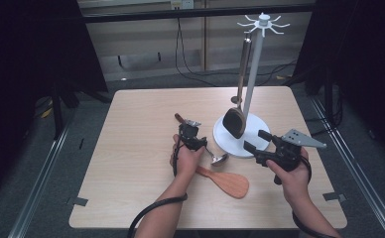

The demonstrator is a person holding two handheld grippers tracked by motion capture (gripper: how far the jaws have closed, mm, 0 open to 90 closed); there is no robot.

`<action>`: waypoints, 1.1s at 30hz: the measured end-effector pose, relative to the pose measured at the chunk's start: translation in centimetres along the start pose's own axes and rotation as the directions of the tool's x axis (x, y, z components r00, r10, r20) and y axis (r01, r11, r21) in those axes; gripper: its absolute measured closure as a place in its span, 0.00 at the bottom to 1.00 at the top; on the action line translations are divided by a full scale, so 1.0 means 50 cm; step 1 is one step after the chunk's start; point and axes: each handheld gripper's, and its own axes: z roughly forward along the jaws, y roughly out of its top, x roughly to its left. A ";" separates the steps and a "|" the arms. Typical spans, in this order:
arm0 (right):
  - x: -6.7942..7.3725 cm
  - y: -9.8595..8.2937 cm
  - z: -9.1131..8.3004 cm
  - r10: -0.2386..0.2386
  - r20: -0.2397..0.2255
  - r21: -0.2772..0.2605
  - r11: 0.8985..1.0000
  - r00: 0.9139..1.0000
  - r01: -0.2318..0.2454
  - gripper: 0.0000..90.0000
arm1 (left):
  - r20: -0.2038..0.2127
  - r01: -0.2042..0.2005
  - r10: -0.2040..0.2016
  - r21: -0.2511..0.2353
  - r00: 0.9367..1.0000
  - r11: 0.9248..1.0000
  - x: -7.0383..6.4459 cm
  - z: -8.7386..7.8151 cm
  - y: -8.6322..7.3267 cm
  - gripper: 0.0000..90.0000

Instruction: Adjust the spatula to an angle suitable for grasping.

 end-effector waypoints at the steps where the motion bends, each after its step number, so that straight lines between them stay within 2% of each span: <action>1: 0.000 0.000 -0.001 0.001 0.002 0.002 1.000 1.000 -0.001 0.27 | -0.002 0.000 0.000 0.002 1.000 1.000 0.001 -0.001 -0.001 0.55; 4: 0.000 0.000 -0.001 0.002 0.002 0.003 1.000 1.000 -0.002 0.27 | -0.009 -0.021 0.021 0.016 1.000 1.000 0.009 -0.006 -0.002 0.57; 5: 0.000 0.000 -0.001 0.001 0.002 0.002 1.000 1.000 -0.001 0.27 | -0.013 -0.010 0.010 0.006 1.000 1.000 0.010 -0.006 -0.003 0.58; 6: 0.000 0.001 -0.001 0.000 0.002 0.001 1.000 1.000 0.000 0.27 | -0.019 -0.018 0.018 0.017 1.000 1.000 0.014 -0.009 -0.003 0.59; 10: 0.001 0.002 -0.001 0.001 -0.002 0.003 1.000 1.000 -0.001 0.27 | -0.026 -0.006 0.007 0.030 1.000 1.000 0.025 -0.015 -0.004 0.63; 13: 0.001 0.002 -0.001 0.003 -0.002 0.002 1.000 1.000 -0.003 0.27 | -0.023 -0.016 0.017 0.036 1.000 0.999 0.033 -0.023 -0.010 0.66; 14: 0.001 0.002 -0.001 0.003 -0.001 0.000 1.000 1.000 -0.003 0.27 | -0.022 -0.004 0.005 0.028 1.000 1.000 0.034 -0.025 -0.012 0.67; 19: 0.000 0.002 -0.001 0.001 0.000 0.004 1.000 1.000 -0.001 0.27 | -0.033 -0.027 0.029 0.039 0.999 0.999 0.043 -0.038 -0.020 0.71; 23: 0.000 0.002 -0.001 -0.004 0.004 0.007 1.000 1.000 0.004 0.27 | -0.027 -0.023 0.024 0.036 0.999 0.999 0.054 -0.045 -0.027 0.73; 28: 0.003 0.000 0.002 0.000 -0.005 0.012 1.000 1.000 0.000 0.27 | -0.031 -0.041 0.043 0.066 0.999 0.997 0.067 -0.056 -0.029 0.76; 31: 0.004 0.000 0.003 0.005 -0.005 0.011 1.000 1.000 -0.005 0.27 | -0.036 -0.021 0.023 0.068 0.999 0.997 0.079 -0.064 -0.034 0.79; 33: 0.004 0.000 0.003 0.003 -0.005 0.011 1.000 1.000 -0.003 0.27 | -0.040 -0.024 0.028 0.084 0.999 0.996 0.089 -0.071 -0.037 0.80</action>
